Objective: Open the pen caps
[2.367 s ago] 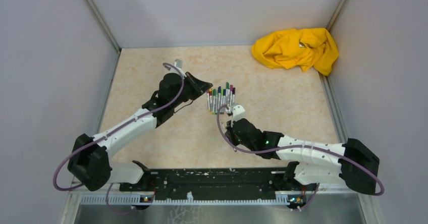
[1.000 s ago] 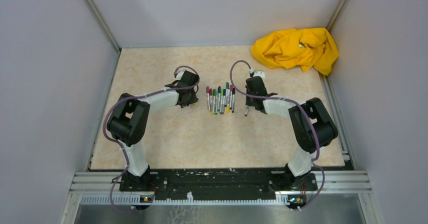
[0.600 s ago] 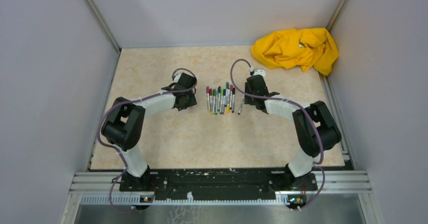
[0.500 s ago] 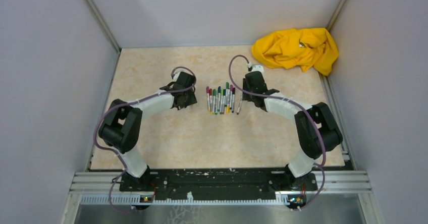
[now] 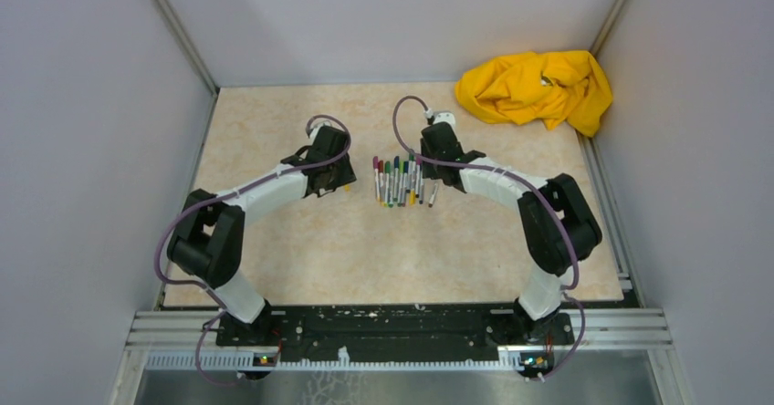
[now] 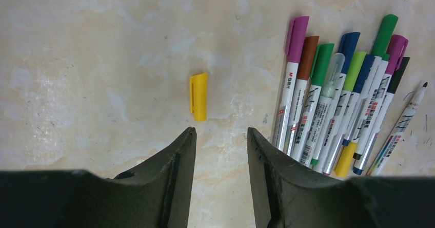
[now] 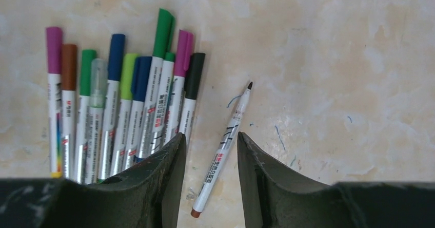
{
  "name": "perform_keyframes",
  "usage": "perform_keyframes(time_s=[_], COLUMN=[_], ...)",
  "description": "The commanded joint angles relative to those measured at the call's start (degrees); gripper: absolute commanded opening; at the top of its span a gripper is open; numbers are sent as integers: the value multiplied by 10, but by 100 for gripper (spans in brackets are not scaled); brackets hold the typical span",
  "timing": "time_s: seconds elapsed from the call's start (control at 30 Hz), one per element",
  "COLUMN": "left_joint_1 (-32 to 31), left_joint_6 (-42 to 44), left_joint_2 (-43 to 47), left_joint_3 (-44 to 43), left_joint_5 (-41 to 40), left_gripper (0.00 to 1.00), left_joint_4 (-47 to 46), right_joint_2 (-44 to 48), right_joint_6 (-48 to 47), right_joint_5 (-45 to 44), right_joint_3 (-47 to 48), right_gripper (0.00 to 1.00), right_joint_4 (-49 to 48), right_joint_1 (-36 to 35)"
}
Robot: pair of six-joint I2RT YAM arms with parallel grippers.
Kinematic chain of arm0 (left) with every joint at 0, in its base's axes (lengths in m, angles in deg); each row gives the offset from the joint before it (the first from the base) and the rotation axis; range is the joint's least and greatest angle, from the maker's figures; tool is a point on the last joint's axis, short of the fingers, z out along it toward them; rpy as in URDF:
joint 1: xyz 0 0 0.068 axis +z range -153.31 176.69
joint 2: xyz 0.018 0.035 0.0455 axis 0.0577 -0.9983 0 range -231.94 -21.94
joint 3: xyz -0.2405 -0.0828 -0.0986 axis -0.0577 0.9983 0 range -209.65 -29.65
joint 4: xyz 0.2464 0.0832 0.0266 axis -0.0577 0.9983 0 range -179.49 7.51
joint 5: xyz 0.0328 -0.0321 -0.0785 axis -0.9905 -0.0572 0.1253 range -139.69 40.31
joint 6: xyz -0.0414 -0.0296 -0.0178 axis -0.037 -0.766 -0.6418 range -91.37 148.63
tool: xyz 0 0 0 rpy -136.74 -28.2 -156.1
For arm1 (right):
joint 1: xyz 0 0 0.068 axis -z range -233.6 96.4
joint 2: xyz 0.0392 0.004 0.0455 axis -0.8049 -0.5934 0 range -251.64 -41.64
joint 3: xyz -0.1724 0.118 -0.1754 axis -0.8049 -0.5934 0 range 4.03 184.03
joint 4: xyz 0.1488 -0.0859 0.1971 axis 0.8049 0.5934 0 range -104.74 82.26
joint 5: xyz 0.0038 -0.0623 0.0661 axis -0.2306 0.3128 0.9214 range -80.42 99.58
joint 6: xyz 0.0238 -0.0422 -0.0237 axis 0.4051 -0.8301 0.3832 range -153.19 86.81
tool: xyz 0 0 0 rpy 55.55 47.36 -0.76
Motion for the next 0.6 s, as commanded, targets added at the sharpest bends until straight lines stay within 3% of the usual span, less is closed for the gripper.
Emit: perform_keyframes(time_s=[0.0,0.57], left_joint_1=[4,7], left_joint_6=[3,6], left_joint_2=[13,10], left_joint_3=[10,20], left_joint_5=[7,12], left_gripper=[47,48], left_joint_4=[-15,-31], right_joint_2=[-20,-74], right_joint_6=[7,8], right_joint_5=[-18,2], right_joint_3=[14,35], right_gripper=[40,37], right_joint_4=[6,-4], right_joint_1=[-2,-20])
